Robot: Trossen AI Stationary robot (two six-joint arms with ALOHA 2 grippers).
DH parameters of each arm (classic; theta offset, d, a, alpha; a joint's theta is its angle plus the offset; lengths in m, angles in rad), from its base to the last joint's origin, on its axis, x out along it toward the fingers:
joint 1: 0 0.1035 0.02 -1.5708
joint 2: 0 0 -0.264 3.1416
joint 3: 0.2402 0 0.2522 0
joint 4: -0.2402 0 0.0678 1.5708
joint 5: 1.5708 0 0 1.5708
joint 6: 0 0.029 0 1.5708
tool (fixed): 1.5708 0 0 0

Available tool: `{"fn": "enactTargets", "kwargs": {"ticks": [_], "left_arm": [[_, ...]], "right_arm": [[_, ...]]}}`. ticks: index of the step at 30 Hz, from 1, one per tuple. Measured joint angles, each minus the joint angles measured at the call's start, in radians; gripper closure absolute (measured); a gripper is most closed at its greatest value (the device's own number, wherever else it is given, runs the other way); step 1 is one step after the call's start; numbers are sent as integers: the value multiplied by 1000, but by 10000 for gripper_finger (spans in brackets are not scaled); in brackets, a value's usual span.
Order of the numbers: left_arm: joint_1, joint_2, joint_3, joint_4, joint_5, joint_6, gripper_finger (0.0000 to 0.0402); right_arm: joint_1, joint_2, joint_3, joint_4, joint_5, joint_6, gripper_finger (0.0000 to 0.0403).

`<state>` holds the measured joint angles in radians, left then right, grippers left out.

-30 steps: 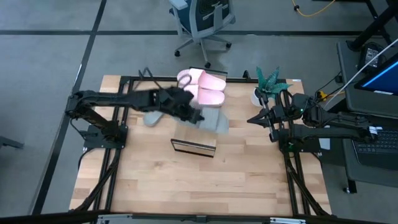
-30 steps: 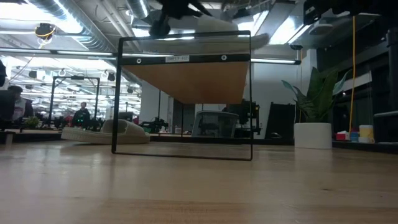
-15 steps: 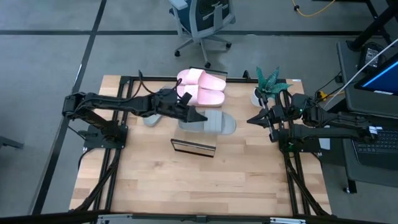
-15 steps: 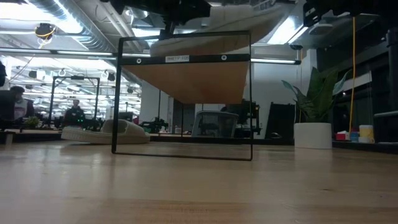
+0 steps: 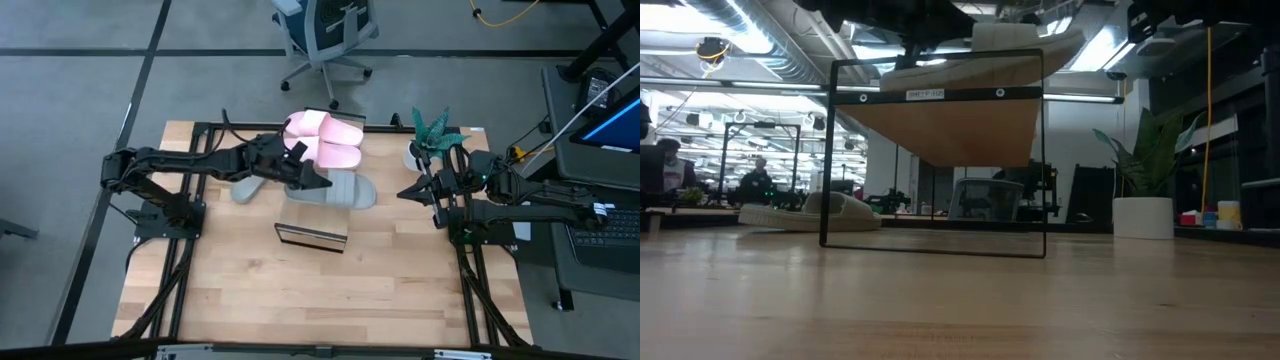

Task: Pick and place slides into the shelf
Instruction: Put the left gray slipper on the shelf

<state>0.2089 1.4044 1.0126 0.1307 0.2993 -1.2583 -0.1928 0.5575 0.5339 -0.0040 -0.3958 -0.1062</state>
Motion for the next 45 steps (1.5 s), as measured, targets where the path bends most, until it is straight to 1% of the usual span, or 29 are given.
{"fn": "enactTargets", "kwargs": {"ticks": [6,11,17,45], "left_arm": [[11,-13,0,-84,7,3,401],[17,-19,1,-78,5,11,401],[30,-18,1,-144,-9,24,401],[40,-18,6,-142,-26,29,401]], "right_arm": [[0,0,0,0,0,-2,398],[0,0,0,0,2,-3,398],[0,1,0,0,3,-3,398],[-1,1,0,-1,3,-11,398]]}}
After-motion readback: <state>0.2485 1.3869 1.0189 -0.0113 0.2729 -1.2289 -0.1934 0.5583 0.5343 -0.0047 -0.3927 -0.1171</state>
